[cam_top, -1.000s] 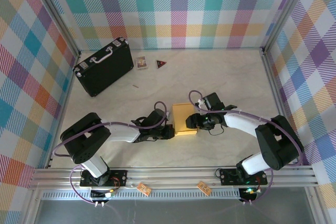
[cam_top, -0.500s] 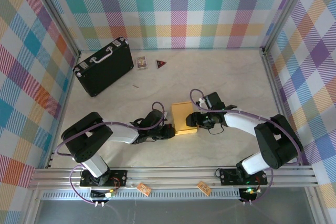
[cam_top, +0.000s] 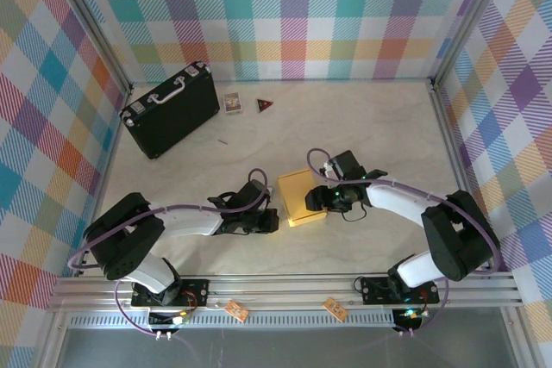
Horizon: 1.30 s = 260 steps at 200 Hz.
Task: Fold the paper box
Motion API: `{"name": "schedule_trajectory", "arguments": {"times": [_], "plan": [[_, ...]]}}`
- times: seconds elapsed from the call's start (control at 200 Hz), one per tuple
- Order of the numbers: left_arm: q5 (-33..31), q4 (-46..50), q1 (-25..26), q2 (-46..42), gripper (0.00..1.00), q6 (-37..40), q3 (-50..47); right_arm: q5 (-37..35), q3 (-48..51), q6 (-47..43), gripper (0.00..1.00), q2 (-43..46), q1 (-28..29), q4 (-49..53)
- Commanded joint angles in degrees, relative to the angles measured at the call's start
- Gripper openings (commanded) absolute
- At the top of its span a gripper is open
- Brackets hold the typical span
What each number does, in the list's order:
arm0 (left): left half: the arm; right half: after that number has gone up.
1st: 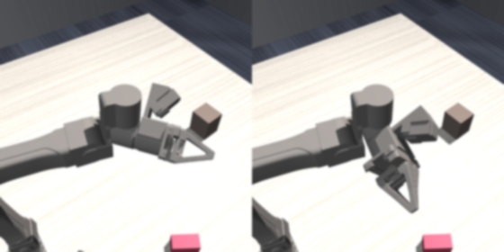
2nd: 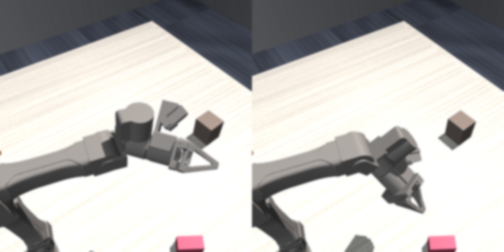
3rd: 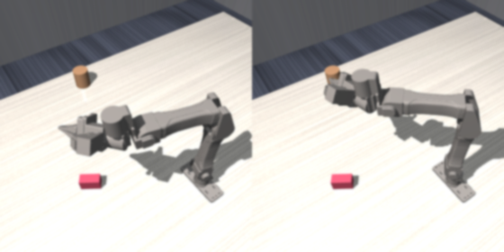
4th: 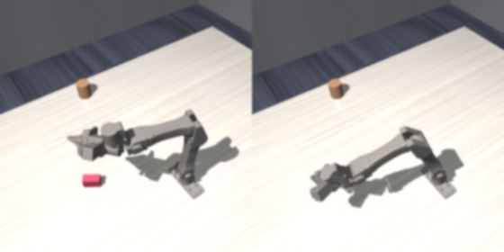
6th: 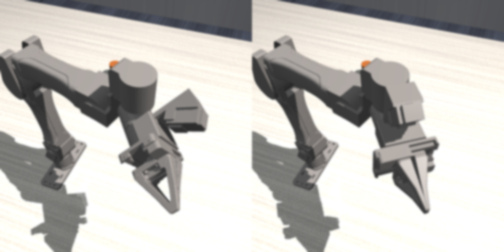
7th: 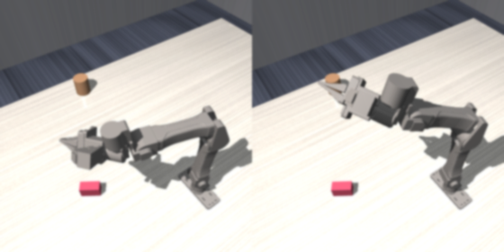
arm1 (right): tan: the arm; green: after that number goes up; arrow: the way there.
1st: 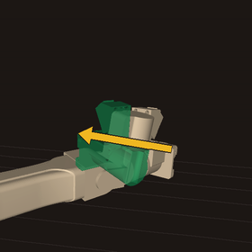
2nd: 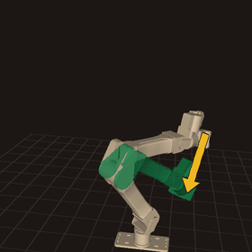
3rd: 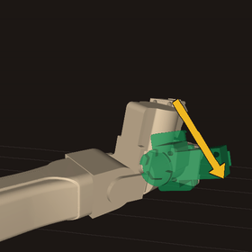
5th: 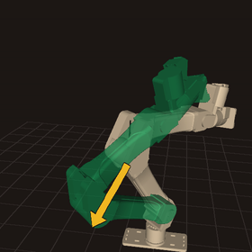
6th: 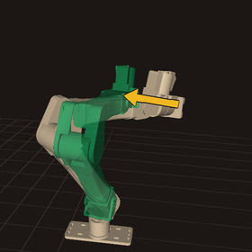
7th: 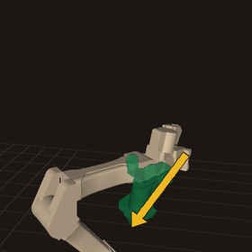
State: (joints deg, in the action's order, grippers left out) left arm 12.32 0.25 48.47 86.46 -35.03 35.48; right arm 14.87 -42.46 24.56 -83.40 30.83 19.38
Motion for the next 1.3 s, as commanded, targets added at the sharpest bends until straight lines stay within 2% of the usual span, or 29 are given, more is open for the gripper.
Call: {"name": "schedule_trajectory", "arguments": {"times": [0.0, 0.255, 0.42, 0.79, 1.295], "plan": [[-1.24, 6.25, -2.43, -2.40, 0.01, 2.99, 1.53, -3.56, -4.15, -3.43, 0.64, 0.36, 0.02, 4.50], [0.01, 8.91, -9.42, -0.84, 0.00, 6.59, 8.84, -5.46, -13.62, -8.76, 0.68, -5.80, -0.80, 8.20], [5.24, 6.17, -14.00, 5.38, 0.00, 7.08, 13.25, -4.92, -21.38, -10.37, 0.68, -14.15, -2.56, 9.78], [7.65, 3.49, -16.17, 14.88, 0.00, 8.48, 18.71, -0.17, -27.03, -11.81, 0.67, -21.35, -4.02, 8.15], [13.08, -4.20, -16.56, 19.64, 0.00, 8.08, 18.35, 10.24, -27.03, -10.80, 0.64, -24.32, -4.11, 6.38]]}}
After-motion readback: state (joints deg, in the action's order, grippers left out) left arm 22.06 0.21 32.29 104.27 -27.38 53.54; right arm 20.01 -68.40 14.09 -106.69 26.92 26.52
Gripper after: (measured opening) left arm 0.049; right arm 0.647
